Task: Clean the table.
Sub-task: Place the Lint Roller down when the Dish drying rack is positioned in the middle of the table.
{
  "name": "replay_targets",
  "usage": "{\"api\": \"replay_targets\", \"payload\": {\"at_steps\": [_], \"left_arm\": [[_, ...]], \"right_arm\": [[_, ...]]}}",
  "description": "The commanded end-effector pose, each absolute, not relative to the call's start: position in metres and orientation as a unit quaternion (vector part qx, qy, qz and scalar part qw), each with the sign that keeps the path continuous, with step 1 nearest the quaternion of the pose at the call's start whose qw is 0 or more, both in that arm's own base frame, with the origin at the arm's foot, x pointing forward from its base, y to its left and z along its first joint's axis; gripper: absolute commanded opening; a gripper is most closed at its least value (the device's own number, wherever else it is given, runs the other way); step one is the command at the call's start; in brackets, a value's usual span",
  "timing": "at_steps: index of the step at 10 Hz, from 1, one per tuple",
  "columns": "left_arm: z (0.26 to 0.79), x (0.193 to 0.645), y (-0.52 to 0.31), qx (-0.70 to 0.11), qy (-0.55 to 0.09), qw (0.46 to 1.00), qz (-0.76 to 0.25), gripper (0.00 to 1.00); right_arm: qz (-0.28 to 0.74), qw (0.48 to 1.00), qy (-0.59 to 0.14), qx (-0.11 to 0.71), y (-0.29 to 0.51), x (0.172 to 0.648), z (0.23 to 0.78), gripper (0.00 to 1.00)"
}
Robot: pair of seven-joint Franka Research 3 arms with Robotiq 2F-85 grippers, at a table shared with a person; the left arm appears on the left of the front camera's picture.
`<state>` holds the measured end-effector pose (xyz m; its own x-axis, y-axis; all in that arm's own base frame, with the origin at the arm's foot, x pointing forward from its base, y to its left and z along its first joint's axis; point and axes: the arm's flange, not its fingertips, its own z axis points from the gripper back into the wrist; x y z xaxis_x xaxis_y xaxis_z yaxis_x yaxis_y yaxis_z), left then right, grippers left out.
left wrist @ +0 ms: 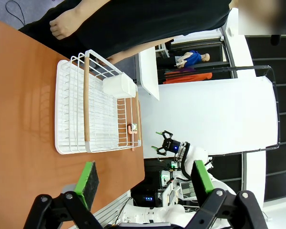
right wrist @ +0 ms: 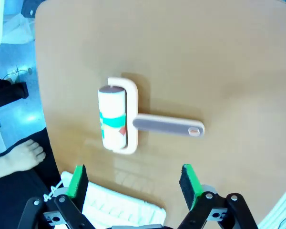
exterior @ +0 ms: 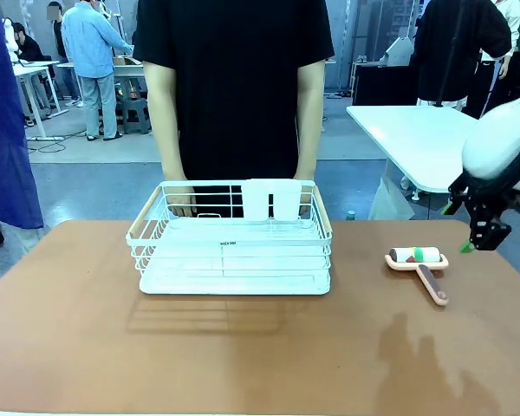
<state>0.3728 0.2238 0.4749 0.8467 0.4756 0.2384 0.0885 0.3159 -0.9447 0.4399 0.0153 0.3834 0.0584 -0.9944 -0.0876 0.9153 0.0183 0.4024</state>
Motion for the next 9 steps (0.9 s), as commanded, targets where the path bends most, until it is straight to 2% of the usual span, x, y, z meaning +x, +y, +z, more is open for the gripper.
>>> {"api": "replay_targets", "payload": {"at_steps": [1, 9], "left_arm": [[0.4773, 0.3713, 0.2254, -0.571, -0.251, 0.771, 0.125, 1.00], [0.4773, 0.3713, 0.2254, -0.571, -0.251, 0.771, 0.125, 1.00]], "right_arm": [[-0.677, 0.704, -0.119, 0.178, 0.0089, 0.4481, 0.3644, 1.00], [-0.677, 0.704, -0.119, 0.178, 0.0089, 0.4481, 0.3644, 1.00]]}}
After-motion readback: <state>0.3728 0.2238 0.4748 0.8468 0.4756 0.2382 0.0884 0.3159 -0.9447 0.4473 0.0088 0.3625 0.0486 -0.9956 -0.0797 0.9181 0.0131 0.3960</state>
